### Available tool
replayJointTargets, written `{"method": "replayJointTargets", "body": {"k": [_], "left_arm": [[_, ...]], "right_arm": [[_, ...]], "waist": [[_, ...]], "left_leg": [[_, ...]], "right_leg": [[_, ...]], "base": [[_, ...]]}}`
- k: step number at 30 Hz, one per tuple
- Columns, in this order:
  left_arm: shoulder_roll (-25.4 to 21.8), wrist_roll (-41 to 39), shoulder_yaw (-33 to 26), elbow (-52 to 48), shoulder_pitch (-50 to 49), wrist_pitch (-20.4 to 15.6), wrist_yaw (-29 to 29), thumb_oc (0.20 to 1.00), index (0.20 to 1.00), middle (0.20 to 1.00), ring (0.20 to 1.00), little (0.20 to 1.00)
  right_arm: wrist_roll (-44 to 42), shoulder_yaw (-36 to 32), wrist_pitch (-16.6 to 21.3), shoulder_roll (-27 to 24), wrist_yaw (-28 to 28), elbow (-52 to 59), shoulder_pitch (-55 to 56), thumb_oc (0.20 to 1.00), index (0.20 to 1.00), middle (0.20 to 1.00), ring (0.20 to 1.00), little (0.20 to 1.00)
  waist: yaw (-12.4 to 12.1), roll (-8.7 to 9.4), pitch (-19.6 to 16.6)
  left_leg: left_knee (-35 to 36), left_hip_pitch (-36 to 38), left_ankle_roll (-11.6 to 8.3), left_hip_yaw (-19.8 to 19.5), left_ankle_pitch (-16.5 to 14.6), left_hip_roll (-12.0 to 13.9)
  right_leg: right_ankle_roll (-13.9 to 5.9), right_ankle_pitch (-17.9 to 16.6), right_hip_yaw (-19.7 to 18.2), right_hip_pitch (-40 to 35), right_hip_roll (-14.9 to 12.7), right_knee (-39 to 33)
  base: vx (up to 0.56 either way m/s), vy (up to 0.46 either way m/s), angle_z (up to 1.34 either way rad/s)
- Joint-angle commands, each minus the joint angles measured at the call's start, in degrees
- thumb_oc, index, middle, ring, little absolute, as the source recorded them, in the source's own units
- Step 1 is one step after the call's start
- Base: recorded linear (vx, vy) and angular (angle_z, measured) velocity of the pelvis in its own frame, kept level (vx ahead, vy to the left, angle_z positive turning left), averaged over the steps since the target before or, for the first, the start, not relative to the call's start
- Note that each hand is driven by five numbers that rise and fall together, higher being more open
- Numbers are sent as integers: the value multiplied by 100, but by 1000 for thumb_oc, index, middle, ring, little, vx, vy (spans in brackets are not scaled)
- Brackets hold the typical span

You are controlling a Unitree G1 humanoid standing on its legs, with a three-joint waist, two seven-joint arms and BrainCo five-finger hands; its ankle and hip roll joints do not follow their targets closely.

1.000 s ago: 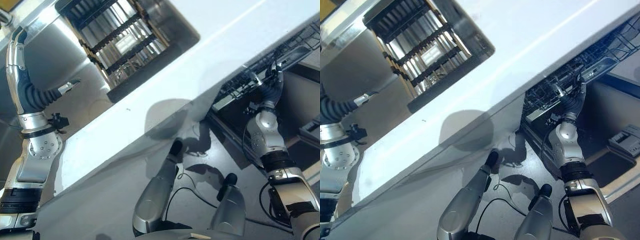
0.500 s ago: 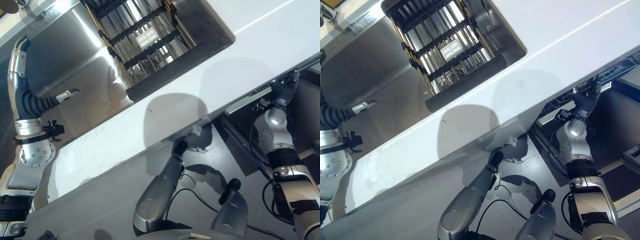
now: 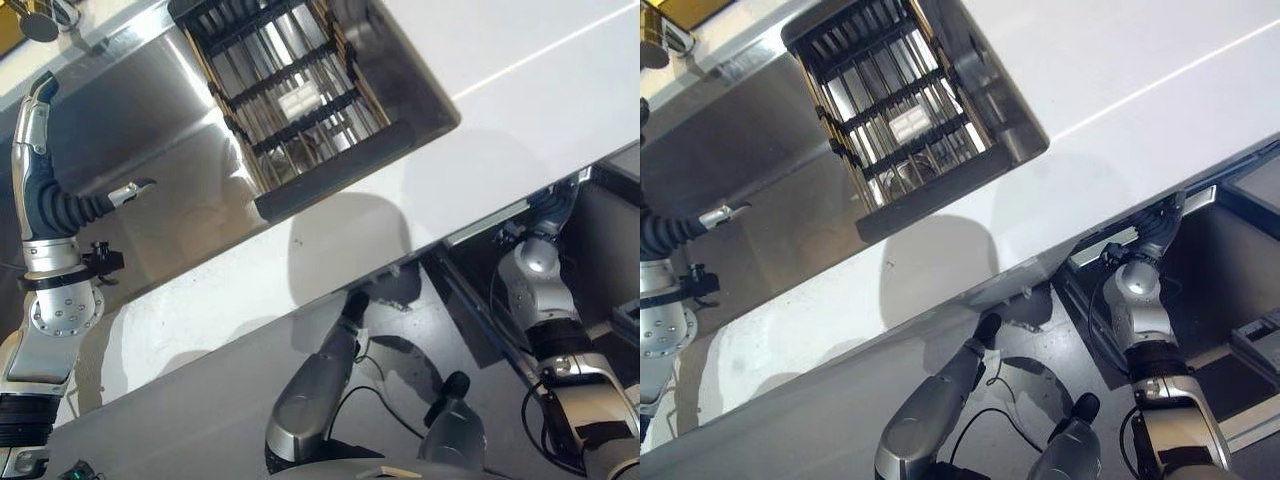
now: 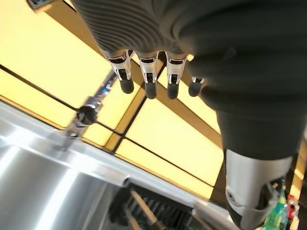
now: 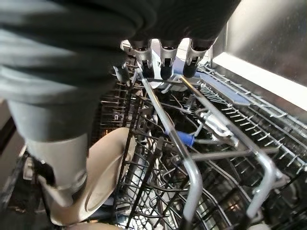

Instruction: Pick up plates and place into dishwasher.

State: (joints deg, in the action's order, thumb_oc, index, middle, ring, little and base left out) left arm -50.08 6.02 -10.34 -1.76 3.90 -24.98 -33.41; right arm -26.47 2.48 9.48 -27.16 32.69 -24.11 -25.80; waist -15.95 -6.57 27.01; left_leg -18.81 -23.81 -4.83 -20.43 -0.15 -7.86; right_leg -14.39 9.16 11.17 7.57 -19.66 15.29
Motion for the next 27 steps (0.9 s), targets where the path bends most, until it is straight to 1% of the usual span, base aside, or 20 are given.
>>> {"method": "replayJointTargets", "body": {"k": [1, 5, 7, 8, 9, 16, 17, 21, 27], "left_arm": [[-164, 261, -443, -417, -193, -27, 19, 1000, 1000, 1000, 1000, 1000], [116, 514, -545, -518, -409, -42, 91, 1000, 1000, 1000, 1000, 1000], [233, 580, -589, -561, -517, -14, 172, 1000, 1000, 1000, 1000, 1000], [256, 585, -597, -575, -546, -33, 194, 1000, 1000, 1000, 1000, 1000], [350, 640, -606, -608, -597, 6, 242, 1000, 1000, 1000, 1000, 1000], [647, 746, -768, -668, -923, -5, 522, 1000, 1000, 1000, 1000, 1000], [667, 741, -803, -655, -970, -35, 571, 1000, 1000, 1000, 1000, 1000], [722, 703, -963, -651, -1169, -103, 718, 1000, 1000, 1000, 1000, 1000], [758, 597, -1260, -600, -1606, -338, 1039, 1000, 1000, 1000, 1000, 1000]], "right_arm": [[617, 249, 602, 327, -237, 1175, -184, 1000, 1000, 1000, 1000, 1000], [655, 61, 597, 426, -399, 1484, 500, 1000, 1000, 1000, 1000, 1000], [673, 13, 573, 452, -485, 1582, 793, 1000, 1000, 1000, 1000, 1000], [679, 7, 564, 452, -469, 1600, 843, 1000, 1000, 1000, 1000, 1000], [663, -65, 518, 450, -549, 1681, 1026, 1000, 1000, 1000, 1000, 1000], [751, -406, 315, 492, -876, 1992, 1655, 1000, 1000, 1000, 1000, 1000], [772, -470, 284, 486, -903, 2034, 1744, 1000, 1000, 1000, 1000, 1000], [742, -700, 148, 450, -1059, 2160, 2080, 1000, 1000, 1000, 1000, 1000], [744, -900, -7, 452, -1069, 2172, 2605, 1000, 1000, 1000, 1000, 1000]], "waist": [[-51, 506, -559], [112, 605, -878], [186, 625, -1048], [192, 624, -1074], [283, 640, -1219], [582, 641, -1722], [654, 651, -1774], [844, 659, -1971], [1085, 651, -2158]], "left_leg": [[-153, 278, -144, -41, -1025, 698], [252, 675, -167, -17, -927, 962], [445, 871, -185, 24, -882, 1071], [489, 914, -190, 36, -870, 1093], [624, 1051, -210, 64, -845, 1168], [1041, 1616, -298, 252, -819, 1499], [1089, 1669, -325, 266, -749, 1518], [1282, 2003, -387, 366, -804, 1673], [1404, 2506, -426, 465, -989, 1819]], "right_leg": [[126, -1810, -721, 465, -406, -1235], [107, -1725, -831, 226, -253, -1411], [103, -1666, -900, 104, -173, -1484], [105, -1657, -915, 81, -159, -1496], [78, -1595, -976, -2, -107, -1553], [-34, -1382, -1207, -256, 22, -1650], [-53, -1409, -1282, -255, 29, -1641], [-61, -1307, -1451, -417, 96, -1690], [-61, -1165, -1728, -633, 202, -1653]], "base": [[1, -69, -4], [23, -37, -16], [53, -5, -37], [80, 20, -47], [75, 22, -45], [94, 32, -24], [48, 30, -25], [90, 22, -19], [130, 5, -22]]}}
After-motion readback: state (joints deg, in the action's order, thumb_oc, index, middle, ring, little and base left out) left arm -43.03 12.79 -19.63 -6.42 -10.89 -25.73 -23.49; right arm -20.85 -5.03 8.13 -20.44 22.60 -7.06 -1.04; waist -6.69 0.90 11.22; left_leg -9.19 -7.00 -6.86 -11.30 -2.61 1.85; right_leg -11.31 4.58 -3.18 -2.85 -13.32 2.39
